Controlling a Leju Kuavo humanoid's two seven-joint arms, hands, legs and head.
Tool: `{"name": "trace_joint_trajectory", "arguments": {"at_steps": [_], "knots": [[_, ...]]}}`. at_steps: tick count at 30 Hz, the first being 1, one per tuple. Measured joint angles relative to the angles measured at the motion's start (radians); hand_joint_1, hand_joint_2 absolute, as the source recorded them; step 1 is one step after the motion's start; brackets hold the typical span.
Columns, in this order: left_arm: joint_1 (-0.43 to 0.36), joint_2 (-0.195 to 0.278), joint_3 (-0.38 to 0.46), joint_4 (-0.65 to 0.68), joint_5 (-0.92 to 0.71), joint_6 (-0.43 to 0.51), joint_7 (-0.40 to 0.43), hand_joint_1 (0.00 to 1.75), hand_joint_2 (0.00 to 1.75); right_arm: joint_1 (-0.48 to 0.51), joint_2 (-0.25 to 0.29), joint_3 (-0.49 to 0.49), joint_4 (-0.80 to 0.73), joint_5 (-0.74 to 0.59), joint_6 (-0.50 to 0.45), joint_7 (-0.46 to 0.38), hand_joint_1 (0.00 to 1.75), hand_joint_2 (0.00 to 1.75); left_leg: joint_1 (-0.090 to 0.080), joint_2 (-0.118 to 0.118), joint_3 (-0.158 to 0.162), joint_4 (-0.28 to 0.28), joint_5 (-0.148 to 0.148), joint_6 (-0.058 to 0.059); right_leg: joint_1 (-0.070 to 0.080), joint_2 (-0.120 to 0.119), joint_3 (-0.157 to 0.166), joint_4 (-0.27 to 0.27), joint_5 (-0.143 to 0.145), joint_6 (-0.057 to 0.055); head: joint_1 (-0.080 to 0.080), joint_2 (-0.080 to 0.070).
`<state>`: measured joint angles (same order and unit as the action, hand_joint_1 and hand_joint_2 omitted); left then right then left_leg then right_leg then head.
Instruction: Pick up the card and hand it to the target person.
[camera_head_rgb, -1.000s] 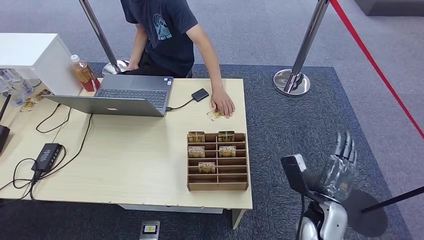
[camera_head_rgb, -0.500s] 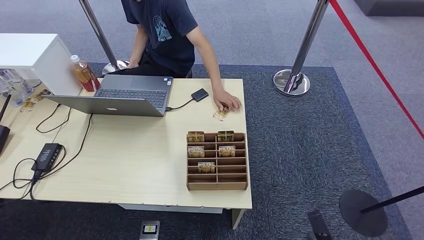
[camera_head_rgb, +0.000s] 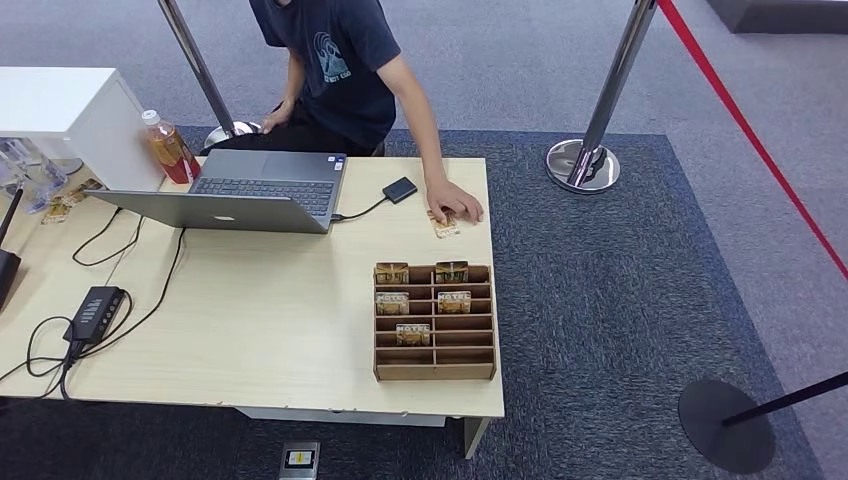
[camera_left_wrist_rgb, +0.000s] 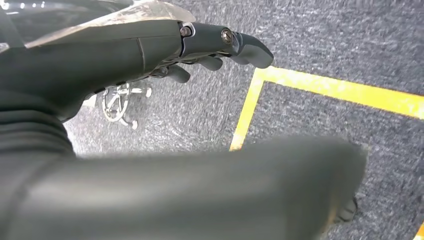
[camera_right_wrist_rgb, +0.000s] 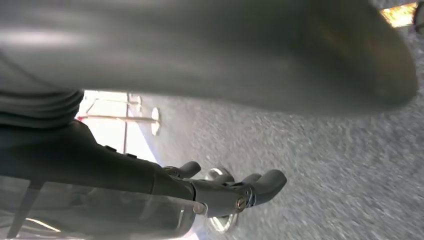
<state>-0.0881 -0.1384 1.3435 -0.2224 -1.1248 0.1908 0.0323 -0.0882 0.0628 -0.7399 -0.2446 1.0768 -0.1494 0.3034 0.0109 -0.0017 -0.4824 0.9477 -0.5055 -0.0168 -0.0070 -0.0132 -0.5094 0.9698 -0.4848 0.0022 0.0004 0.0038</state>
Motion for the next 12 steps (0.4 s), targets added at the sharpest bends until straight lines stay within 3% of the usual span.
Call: {"name": "trace_joint_trajectory", "arguments": {"at_steps": [3, 7, 11, 12], "knots": [[-0.002, 0.006, -0.001, 0.0, -0.003, 0.0, 0.017, 0.0, 1.75, -0.001, 0.001, -0.009, 0.01, 0.017, 0.011, 0.004, 0.0, 1.75, 0.0, 0.0, 0.0, 0.0, 0.0, 0.0, 0.0, 0.0, 0.0, 0.0, 0.0, 0.0, 0.0, 0.0], [-0.001, 0.009, -0.013, 0.0, 0.014, 0.0, 0.023, 0.0, 1.75, -0.008, 0.001, -0.006, 0.013, 0.031, 0.019, 0.004, 0.0, 1.75, 0.0, 0.0, 0.0, 0.0, 0.0, 0.0, 0.0, 0.0, 0.0, 0.0, 0.0, 0.0, 0.0, 0.0], [0.01, 0.018, -0.083, -0.002, 0.08, -0.008, 0.022, 0.0, 0.0, -0.004, -0.001, 0.021, 0.012, -0.032, 0.028, -0.009, 0.0, 0.0, 0.0, 0.0, 0.0, 0.0, 0.0, 0.0, 0.0, 0.0, 0.0, 0.0, 0.0, 0.0, 0.0, 0.0], [0.011, 0.02, -0.093, -0.003, 0.09, -0.01, 0.022, 0.0, 0.0, -0.003, -0.001, 0.026, 0.012, -0.041, 0.029, -0.012, 0.0, 0.0, 0.0, 0.0, 0.0, 0.0, 0.0, 0.0, 0.0, 0.0, 0.0, 0.0, 0.0, 0.0, 0.0, 0.0]]}}
